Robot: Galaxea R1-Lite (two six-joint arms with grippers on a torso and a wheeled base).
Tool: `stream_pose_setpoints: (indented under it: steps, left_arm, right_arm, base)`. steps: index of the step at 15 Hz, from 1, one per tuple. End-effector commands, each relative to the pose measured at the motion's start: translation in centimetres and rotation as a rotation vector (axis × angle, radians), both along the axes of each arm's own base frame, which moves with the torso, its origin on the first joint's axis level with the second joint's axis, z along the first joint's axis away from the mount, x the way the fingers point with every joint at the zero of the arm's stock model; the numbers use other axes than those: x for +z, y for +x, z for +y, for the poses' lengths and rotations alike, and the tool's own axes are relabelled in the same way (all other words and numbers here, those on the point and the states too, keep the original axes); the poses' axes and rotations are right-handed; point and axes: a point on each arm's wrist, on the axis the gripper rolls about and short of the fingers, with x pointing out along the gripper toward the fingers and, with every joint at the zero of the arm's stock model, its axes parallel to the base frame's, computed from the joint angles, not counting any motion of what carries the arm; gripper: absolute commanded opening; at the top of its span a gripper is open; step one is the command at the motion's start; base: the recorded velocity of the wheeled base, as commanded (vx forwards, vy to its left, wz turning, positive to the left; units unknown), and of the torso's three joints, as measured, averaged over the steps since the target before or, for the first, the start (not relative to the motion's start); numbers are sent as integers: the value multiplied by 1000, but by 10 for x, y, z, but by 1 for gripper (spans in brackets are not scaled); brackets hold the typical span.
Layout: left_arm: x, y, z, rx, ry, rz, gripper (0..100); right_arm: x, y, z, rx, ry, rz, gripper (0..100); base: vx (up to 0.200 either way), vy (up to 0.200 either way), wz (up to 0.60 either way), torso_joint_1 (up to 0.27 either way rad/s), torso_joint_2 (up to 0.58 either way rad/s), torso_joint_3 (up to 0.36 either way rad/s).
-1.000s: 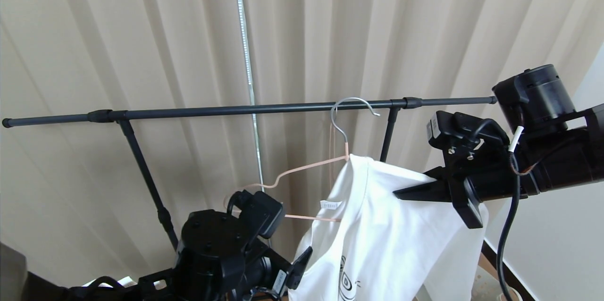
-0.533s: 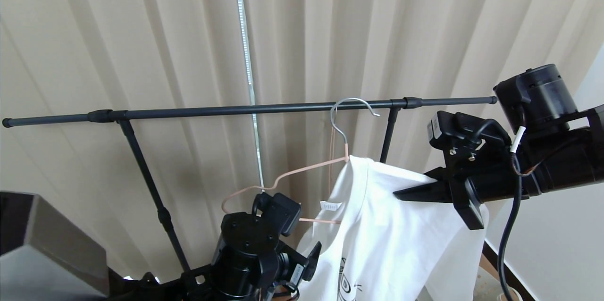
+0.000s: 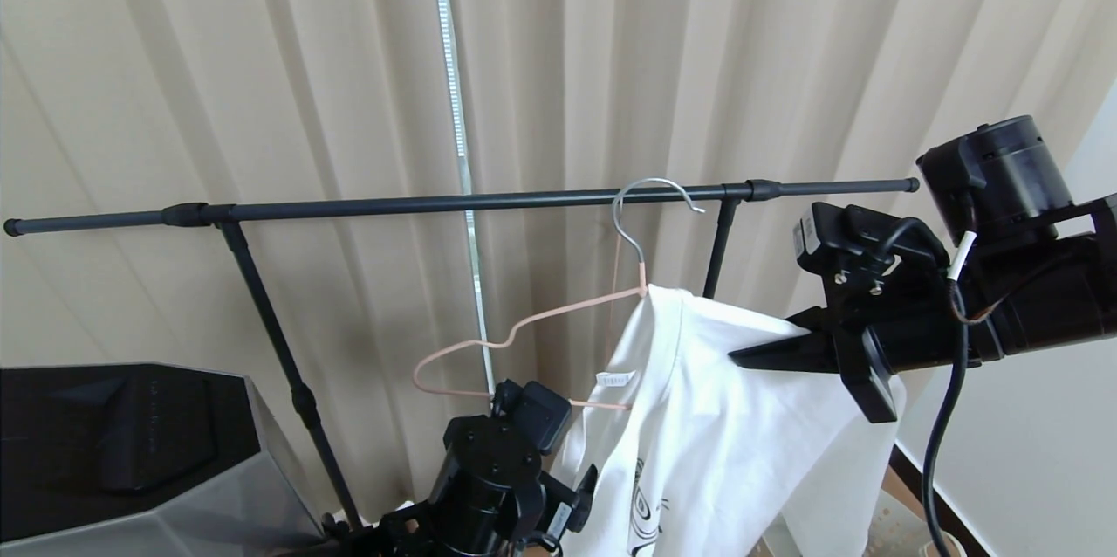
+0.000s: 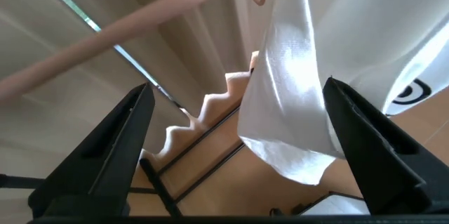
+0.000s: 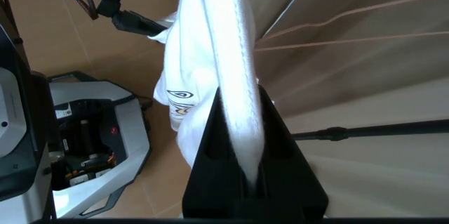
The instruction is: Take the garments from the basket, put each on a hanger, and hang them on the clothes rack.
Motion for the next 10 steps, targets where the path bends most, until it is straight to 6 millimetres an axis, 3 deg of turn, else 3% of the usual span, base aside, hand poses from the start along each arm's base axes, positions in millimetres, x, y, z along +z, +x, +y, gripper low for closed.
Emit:
stream_pose_setpoints:
  steps: [1, 2, 4, 10]
  left_arm:
    - [-5, 0, 2, 9, 18, 9, 100]
    - [-5, 0, 3, 19, 20, 6, 0]
    - [-1, 2, 3, 26, 0, -14, 0]
    - [28, 14, 35, 129, -68, -95, 0]
  right_arm:
    - [1, 0, -1, -2, 1, -4, 0]
    - [2, -1, -1, -2, 3, -8, 0]
    - [2, 0, -2, -5, 3, -8, 0]
    - [0, 4, -11, -36, 7, 2, 0]
  base:
    - [0, 0, 0, 0, 0, 0]
    - [0, 0, 0, 0, 0, 0]
    - [0, 0, 0, 0, 0, 0]
    - [0, 0, 0, 0, 0, 0]
